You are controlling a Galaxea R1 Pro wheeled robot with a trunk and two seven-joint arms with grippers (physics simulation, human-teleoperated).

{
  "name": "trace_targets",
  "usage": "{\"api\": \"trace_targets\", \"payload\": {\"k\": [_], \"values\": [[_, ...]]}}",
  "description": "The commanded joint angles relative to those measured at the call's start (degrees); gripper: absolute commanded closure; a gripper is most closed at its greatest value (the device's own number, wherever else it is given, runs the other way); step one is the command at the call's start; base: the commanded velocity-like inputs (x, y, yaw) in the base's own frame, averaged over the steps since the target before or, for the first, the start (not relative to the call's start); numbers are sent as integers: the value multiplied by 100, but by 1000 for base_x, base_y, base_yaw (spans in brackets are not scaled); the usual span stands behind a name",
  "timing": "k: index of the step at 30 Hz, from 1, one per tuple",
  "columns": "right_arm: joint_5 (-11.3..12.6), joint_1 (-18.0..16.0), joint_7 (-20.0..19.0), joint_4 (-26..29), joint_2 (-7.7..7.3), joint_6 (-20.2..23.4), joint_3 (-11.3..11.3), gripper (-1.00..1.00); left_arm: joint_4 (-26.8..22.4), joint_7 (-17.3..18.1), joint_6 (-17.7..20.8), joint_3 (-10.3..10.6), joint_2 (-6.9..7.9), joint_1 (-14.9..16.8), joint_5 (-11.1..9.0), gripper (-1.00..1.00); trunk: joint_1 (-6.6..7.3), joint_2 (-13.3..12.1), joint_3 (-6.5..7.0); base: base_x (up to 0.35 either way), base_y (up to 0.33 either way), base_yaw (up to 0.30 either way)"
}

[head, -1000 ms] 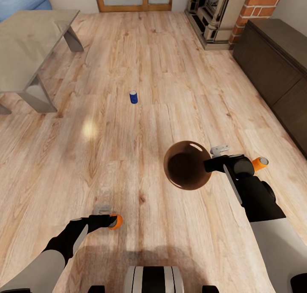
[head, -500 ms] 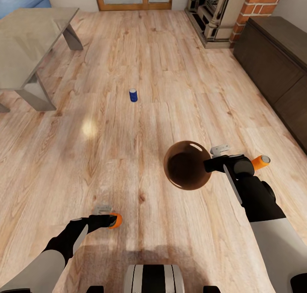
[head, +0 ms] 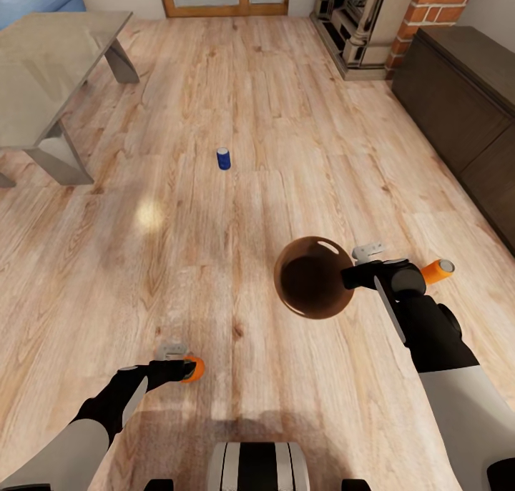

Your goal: Put the three can of soda from the living room inside the tash can in the kitchen.

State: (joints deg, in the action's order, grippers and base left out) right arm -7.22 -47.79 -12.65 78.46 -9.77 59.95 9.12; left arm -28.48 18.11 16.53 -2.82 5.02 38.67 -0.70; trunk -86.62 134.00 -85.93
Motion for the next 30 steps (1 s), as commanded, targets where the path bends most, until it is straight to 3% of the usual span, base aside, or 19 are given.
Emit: {"api": "trace_targets", "payload": {"k": [1, 5, 14, 23, 24, 30], "values": [[81, -3, -18, 3, 1, 5, 1, 100, 0, 0, 1, 0, 0, 0, -1, -100, -22, 42, -18, 0, 0, 0], [84, 0, -18, 3, 1, 5, 2, 100, 0, 0, 6, 0, -1, 0, -1, -100, -110, 202, -90, 0, 0, 0], [88, 26, -18, 3, 1, 5, 17, 100, -1, 0, 8, -3, -1, 0, -1, -100, -110, 202, -90, 0, 0, 0], [81, 32, -18, 3, 6, 5, 169, 100, 0, 0, 8, -7, 2, 0, -1, -100, -110, 202, -90, 0, 0, 0], [81, 33, -18, 3, 7, 5, 176, 100, -2, 0, 8, -8, 3, 0, -1, 100, -110, 202, -90, 0, 0, 0], [81, 33, -18, 3, 10, 5, 196, 100, -1, 0, 8, -4, 7, 0, -1, 100, -110, 202, -90, 0, 0, 0]]}}
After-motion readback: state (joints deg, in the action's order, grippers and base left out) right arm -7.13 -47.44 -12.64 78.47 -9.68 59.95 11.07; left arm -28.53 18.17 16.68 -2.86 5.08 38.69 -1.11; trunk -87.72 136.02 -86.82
